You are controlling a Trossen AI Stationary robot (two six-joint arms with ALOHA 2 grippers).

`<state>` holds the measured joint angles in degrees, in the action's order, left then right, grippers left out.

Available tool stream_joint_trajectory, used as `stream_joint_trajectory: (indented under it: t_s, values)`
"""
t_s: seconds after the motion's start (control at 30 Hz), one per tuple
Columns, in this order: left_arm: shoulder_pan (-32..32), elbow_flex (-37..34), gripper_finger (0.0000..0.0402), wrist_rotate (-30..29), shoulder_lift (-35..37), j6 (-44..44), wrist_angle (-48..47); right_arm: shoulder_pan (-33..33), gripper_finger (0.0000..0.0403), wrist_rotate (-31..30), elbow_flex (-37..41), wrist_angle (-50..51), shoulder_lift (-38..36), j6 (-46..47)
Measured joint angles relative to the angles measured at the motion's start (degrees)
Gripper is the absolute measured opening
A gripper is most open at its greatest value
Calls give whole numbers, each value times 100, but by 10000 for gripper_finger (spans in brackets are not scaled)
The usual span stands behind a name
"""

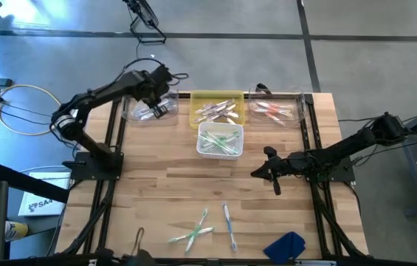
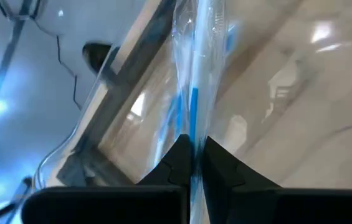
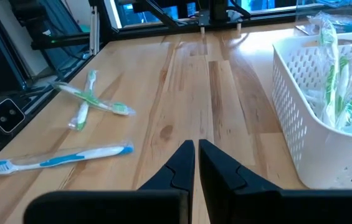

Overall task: Pick & Place Toothbrushes
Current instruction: Put the blue toothbrush into the left transparent bin

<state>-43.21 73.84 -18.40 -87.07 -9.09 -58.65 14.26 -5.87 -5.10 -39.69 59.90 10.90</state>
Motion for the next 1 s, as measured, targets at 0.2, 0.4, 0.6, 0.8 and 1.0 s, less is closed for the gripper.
stream_joint_trajectory:
  t_s: [0.2, 0.4, 0.6, 0.8, 1.0]
  values:
    - [-564, -196, 9, 6, 0, -138, 14, 0, 15, 0, 0, 1, 0, 1]
    - [-840, -424, 9, 145, 0, -657, 708, 0, 15, 0, 0, 2, 0, 0]
    - [-1098, -636, 9, 518, -47, -758, 926, 0, 15, -18, 0, 3, 0, 2]
    - [-1192, -909, 9, 916, -245, -869, 968, -2, 15, -22, 0, 3, 0, 2]
    - [-1192, -944, 9, 932, -546, -930, 1194, -1, 15, -24, 0, 3, 0, 2]
